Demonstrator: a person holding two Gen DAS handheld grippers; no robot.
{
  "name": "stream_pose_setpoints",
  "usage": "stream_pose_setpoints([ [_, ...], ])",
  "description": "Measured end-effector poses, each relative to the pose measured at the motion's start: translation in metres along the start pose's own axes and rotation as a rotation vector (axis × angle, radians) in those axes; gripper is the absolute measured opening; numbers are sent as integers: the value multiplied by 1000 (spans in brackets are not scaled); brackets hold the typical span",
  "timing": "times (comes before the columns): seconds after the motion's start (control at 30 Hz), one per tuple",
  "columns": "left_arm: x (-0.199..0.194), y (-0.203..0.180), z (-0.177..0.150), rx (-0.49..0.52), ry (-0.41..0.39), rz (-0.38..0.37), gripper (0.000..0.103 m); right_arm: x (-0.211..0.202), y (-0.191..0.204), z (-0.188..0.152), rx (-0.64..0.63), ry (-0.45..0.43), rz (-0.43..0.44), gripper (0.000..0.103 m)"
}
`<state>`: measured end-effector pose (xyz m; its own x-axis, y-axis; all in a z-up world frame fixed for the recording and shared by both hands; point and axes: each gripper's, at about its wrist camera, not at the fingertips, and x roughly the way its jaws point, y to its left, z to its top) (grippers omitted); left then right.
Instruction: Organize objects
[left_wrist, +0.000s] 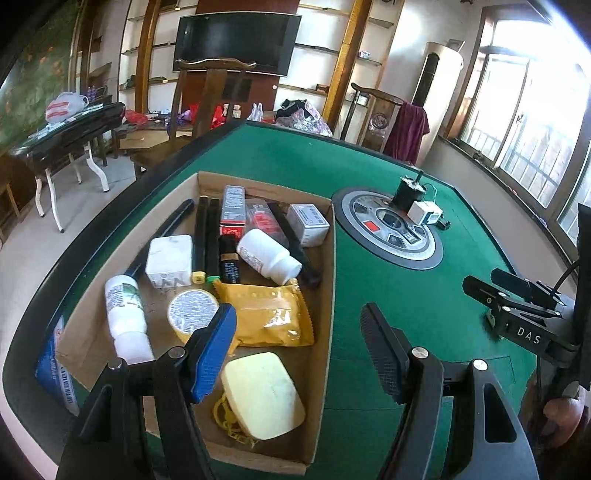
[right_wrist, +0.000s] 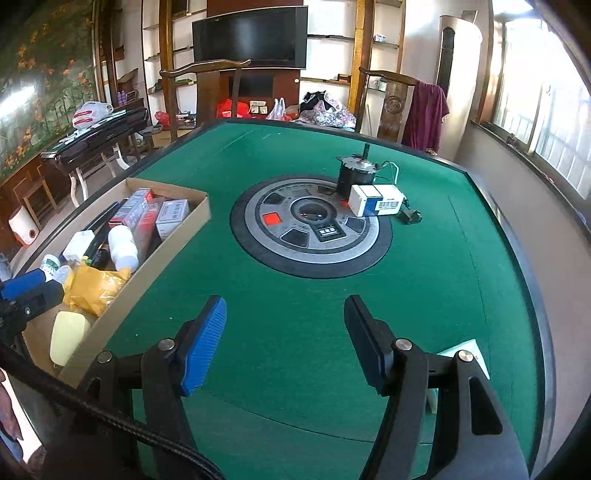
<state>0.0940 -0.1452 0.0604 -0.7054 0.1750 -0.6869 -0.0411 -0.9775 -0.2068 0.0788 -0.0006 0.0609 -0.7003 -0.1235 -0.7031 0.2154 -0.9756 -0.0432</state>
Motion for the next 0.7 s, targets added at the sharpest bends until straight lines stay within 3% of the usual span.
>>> stream_pose_setpoints([
  [0.53, 28, -79, 16, 144, 22, -40, 64, 16, -56, -7, 85, 34, -54, 65],
  [0.63, 25, -82, 15, 156, -21, -45, 64, 17, -59, -8, 87, 29, -63, 65],
  [0.7, 4, -84, 19, 192, -133, 50, 64, 16, -55, -9, 65, 19, -77, 65],
])
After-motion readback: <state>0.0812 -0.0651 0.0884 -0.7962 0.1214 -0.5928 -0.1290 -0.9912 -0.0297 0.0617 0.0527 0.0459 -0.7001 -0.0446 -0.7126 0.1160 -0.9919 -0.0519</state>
